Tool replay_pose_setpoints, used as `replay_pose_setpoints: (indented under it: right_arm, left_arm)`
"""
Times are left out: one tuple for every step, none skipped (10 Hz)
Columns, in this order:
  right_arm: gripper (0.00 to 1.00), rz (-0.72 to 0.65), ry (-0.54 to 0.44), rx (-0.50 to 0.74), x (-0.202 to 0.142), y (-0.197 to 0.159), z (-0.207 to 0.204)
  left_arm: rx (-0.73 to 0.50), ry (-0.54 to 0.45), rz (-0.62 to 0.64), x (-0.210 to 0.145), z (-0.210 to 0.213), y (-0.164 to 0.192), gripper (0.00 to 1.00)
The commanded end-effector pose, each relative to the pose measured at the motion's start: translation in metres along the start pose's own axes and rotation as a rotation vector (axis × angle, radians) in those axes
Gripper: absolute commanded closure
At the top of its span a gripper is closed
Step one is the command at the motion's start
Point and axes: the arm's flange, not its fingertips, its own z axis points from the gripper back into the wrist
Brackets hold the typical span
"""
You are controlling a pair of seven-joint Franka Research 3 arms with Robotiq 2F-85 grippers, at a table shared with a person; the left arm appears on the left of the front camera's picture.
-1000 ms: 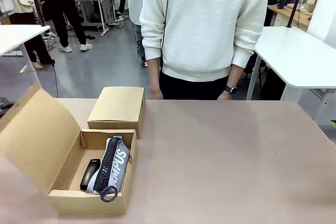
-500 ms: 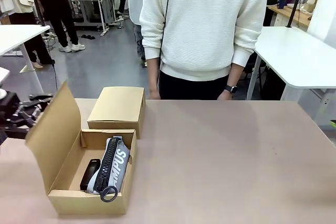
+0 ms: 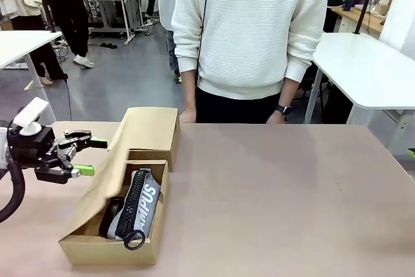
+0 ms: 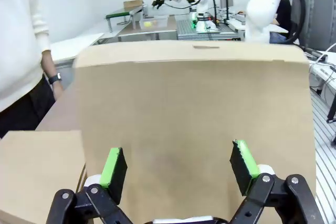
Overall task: Place items inside the box.
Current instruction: Close the lid of the Mailer Box closest to the robot.
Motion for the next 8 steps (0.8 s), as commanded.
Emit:
replay_pose_setpoints:
  right_arm:
    - [0.0, -0.017, -0.005, 0.017, -0.002, 0.007, 0.0]
    - [0.0, -0.017, -0.005, 0.017, -0.002, 0.007, 0.0]
    - [0.0, -0.017, -0.005, 0.017, -0.002, 0.007, 0.0]
    - [0.0, -0.017, -0.005, 0.017, -0.002, 0.007, 0.0]
    - [0.0, -0.017, -0.005, 0.017, -0.002, 0.007, 0.0]
    - [0.0, -0.017, -0.005, 0.017, -0.002, 0.007, 0.0]
    - [0.0, -0.017, -0.005, 0.017, -0.002, 0.007, 0.0]
    - [0.0, -0.017, -0.005, 0.017, -0.002, 0.007, 0.0]
  left_arm:
    - [0.094, 0.032, 0.021, 0.002, -0.064, -0.153, 0.0]
    - [0.108, 0.068, 0.014, -0.006, -0.068, -0.164, 0.0]
    - [0.113, 0.084, -0.007, -0.009, -0.07, -0.168, 0.0]
    - [0.115, 0.088, -0.004, -0.011, -0.069, -0.165, 0.0]
    - [0.119, 0.095, -0.01, -0.013, -0.068, -0.165, 0.0]
    - [0.107, 0.114, -0.021, -0.018, -0.068, -0.168, 0.0]
    - [0.087, 0.119, -0.024, -0.021, -0.067, -0.171, 0.0]
    - [0.068, 0.115, -0.023, -0.021, -0.067, -0.174, 0.0]
